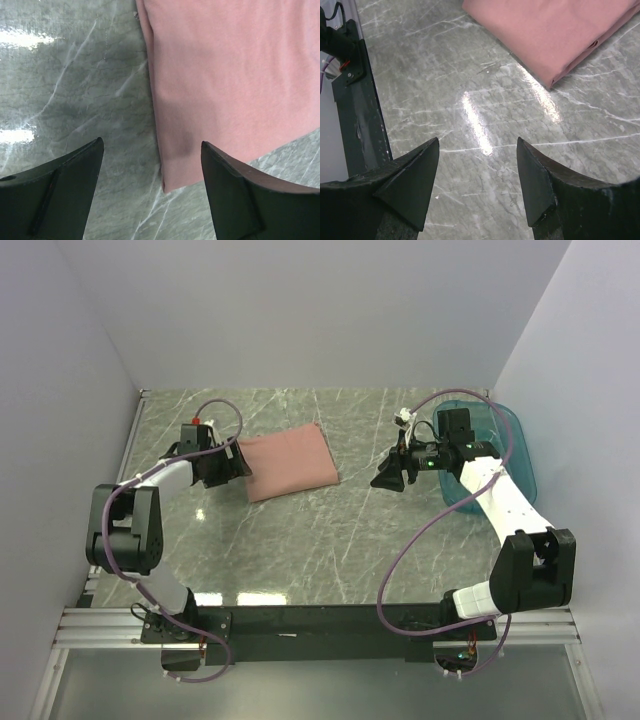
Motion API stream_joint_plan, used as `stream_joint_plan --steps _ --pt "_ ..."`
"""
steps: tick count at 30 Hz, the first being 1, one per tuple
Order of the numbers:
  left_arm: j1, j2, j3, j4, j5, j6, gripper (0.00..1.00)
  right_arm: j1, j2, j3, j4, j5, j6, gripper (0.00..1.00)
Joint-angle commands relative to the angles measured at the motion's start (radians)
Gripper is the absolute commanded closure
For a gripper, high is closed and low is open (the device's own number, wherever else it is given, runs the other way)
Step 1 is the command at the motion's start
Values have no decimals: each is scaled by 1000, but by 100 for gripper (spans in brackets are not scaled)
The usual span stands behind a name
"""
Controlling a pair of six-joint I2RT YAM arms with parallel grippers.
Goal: Fold and stack the t-shirts
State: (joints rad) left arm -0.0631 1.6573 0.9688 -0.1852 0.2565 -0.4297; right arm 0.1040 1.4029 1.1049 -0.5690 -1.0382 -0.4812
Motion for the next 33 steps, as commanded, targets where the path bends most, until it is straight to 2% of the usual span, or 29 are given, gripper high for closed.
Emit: stream_joint_plan --steps 1,14,20,26,27,29,31,33 --pt "-4 30 8 23 -2 -6 17 -7 -27 -5 15 -28 -7 30" --pt "-4 154 82 43 93 -40 29 -9 -15 -4 12 -29 -13 30" --pt "-7 197 108 41 135 -44 40 -7 -10 -2 8 -29 -16 30" --pt "-7 234 125 36 170 -46 63 -7 -4 3 -3 -31 -23 30" --pt "-7 236 126 36 171 -44 71 -9 -4 3 -5 -31 -25 30" --pt "-7 231 130 29 162 -38 80 -9 -4 4 -6 -31 -28 30" --pt "-6 225 143 15 145 -29 96 -9 -5 4 -9 -31 -30 30" --pt "0 219 163 -14 110 -11 99 -7 -5 6 -12 -34 -34 30"
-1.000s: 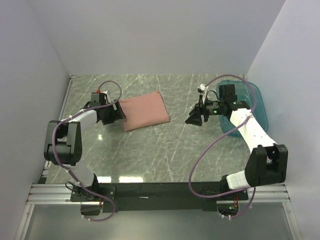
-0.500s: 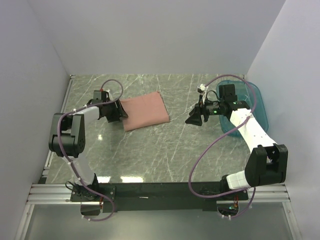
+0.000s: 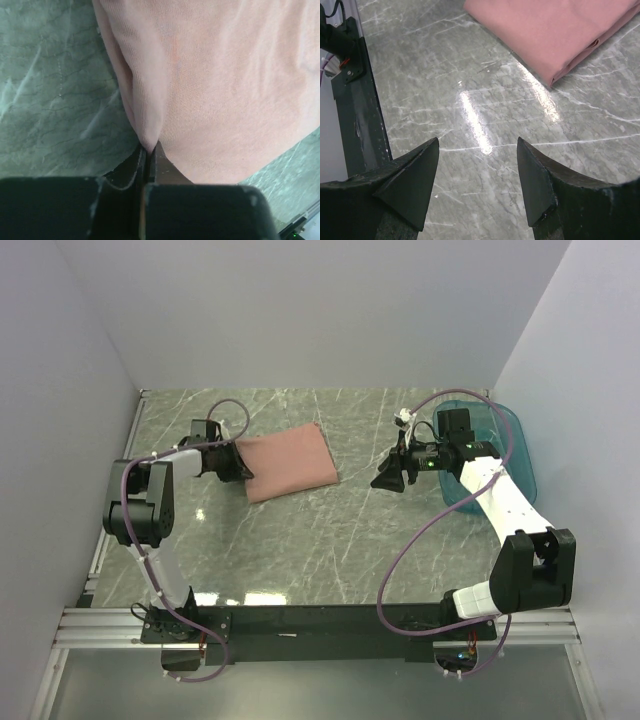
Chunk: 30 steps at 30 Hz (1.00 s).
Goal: Fold and stack the t-shirts
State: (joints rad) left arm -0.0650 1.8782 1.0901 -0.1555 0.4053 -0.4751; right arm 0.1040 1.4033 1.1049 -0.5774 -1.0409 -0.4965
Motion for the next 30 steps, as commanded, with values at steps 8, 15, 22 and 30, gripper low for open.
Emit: stream_joint_plan --steps 8,15,22,30 --pt "92 -2 106 -139 -92 107 100 -9 -9 15 -28 -33 -37 30" --pt "244 -10 111 -157 -114 125 100 -7 0 27 -58 -44 -63 30" --pt "369 16 165 -171 -178 98 100 -9 11 46 -101 -59 -99 30" --pt "447 68 318 -283 -290 128 100 -9 16 59 -142 -70 -129 30"
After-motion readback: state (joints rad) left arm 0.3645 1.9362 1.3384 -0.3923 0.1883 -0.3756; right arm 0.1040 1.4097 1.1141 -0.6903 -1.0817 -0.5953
